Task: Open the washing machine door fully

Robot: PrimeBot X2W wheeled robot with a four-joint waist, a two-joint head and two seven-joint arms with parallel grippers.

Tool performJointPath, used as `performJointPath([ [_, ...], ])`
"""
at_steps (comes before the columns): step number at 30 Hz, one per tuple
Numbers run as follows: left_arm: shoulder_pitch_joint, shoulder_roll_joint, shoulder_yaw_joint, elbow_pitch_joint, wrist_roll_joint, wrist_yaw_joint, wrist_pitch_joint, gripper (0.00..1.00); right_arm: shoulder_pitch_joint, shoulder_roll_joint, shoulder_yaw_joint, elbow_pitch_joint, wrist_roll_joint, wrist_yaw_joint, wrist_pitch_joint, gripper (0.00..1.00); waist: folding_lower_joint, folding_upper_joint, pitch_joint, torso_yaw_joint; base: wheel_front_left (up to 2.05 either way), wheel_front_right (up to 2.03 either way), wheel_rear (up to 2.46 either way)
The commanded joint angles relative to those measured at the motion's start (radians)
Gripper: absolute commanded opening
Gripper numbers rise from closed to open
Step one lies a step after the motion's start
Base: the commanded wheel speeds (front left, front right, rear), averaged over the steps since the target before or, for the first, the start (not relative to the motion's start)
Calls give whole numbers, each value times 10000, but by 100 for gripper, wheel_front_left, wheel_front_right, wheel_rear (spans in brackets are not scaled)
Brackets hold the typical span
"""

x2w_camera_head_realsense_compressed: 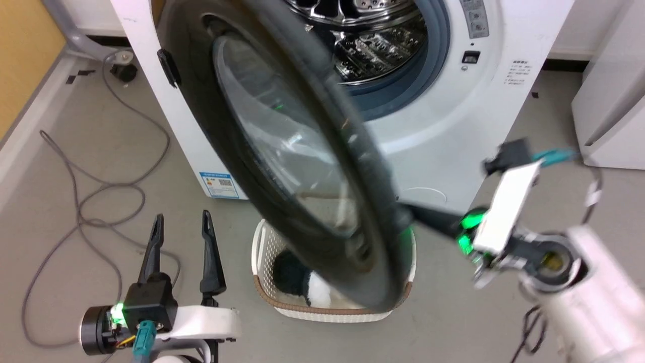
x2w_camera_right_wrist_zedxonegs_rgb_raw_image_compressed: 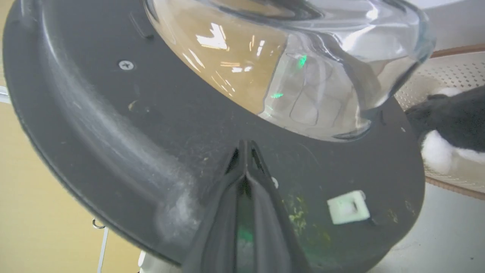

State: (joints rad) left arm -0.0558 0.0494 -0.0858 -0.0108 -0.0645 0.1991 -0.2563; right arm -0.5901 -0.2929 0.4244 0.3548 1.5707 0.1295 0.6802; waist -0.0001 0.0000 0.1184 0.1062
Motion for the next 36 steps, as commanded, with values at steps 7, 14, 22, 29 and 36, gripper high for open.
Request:
performJointPath([
  [7, 326, 8, -18, 89, 23, -81, -55, 100, 1286, 751, 687, -1355, 171, 12, 170, 0, 1, 0, -292, -27, 0, 0, 0],
  [14, 471, 8, 27, 117, 21, -55, -55, 100, 2096, 1193, 1378, -2121, 206, 12, 429, 0, 1, 0, -394, -81, 0, 0, 0],
  [22, 622, 8, 124, 196, -6, -24, -55, 100, 2419, 1345, 102, -2916, -601, 12, -2042, 0, 1, 0, -561, -294, 0, 0, 0],
  [29, 723, 8, 306, 195, -18, -2, -55, 100, 2359, 841, -845, -3887, -2881, 12, -6263, 0, 1, 0, -693, -587, 0, 0, 0],
  [36, 868, 8, 541, 166, -6, -23, -55, 100, 2672, -870, -1184, -3430, -7190, 12, -9374, 0, 1, 0, -888, -776, 0, 0, 0],
])
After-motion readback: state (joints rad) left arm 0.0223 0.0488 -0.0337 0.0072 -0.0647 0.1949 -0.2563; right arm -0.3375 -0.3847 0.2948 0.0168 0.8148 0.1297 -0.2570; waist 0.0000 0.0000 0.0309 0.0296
